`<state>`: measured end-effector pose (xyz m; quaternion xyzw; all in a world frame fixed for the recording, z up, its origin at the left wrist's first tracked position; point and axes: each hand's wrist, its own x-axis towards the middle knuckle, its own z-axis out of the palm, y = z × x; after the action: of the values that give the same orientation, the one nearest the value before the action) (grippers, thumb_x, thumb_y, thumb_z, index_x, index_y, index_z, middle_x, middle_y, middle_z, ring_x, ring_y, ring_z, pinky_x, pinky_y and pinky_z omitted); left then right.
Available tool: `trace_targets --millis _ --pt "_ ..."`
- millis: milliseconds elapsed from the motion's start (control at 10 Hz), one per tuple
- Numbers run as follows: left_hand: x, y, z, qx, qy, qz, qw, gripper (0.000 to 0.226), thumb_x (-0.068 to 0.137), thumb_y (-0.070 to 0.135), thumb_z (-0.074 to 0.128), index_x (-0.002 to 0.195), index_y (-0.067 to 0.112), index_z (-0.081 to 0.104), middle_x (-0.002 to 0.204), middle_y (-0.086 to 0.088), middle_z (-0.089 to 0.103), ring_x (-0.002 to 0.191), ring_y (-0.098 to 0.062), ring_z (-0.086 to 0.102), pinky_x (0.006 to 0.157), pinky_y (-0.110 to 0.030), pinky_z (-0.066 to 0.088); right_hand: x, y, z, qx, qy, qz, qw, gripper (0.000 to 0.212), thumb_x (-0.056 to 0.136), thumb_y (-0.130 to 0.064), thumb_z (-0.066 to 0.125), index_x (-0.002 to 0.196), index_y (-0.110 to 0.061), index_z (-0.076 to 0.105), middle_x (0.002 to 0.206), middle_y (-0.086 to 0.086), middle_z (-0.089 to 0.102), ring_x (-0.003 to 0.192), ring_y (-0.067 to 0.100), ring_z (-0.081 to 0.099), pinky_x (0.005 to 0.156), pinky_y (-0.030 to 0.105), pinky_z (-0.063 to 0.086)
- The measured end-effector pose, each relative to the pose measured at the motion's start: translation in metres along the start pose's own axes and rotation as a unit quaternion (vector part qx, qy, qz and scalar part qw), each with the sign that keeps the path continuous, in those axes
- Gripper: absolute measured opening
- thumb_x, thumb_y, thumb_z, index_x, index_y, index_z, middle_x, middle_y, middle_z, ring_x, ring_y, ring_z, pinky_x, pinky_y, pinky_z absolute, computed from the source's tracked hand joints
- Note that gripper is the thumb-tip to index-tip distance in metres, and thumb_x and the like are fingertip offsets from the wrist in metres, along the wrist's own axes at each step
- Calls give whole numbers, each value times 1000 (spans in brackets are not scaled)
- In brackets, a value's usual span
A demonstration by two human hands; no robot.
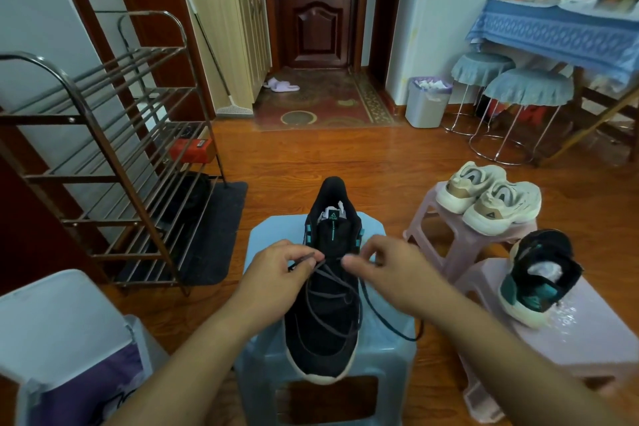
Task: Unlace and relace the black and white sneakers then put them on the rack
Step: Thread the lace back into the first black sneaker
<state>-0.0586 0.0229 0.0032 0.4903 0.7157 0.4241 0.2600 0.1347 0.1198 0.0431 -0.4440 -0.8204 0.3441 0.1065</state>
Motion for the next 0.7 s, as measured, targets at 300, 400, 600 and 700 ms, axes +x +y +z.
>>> trace_targets --millis 300,400,600,700 --pt "-1 1 -6 1 -7 -11 1000 19 101 28 62 101 41 77 103 12 67 91 -1 64 79 -20 50 -8 66 -45 15 64 215 974 21 98 -24 60 79 -16 63 73 1 59 67 17 56 57 28 43" --pt "-2 1 -6 11 -17 -7 1000 19 101 28 62 101 40 77 102 12 66 92 -1 64 81 -20 51 11 161 -65 -133 19 272 953 24 91 -21 63 106 -4 69 84 7 61 83 27 61 64 28 49" --pt "-5 5 -1 89 29 44 995 18 98 28 63 97 40 76 94 16 64 91 -1 61 84 -30 53 12 109 -71 -257 -44 206 943 39 106 -23 41 145 -20 45 137 11 54 123 24 57 98 31 50" --pt "-6 8 5 155 43 83 984 6 93 33 68 94 38 71 85 16 59 83 -3 59 75 -31 52 13 72 -67 -171 51 168 969 28 104 -19 46 126 -19 63 112 5 66 98 19 65 85 33 56"
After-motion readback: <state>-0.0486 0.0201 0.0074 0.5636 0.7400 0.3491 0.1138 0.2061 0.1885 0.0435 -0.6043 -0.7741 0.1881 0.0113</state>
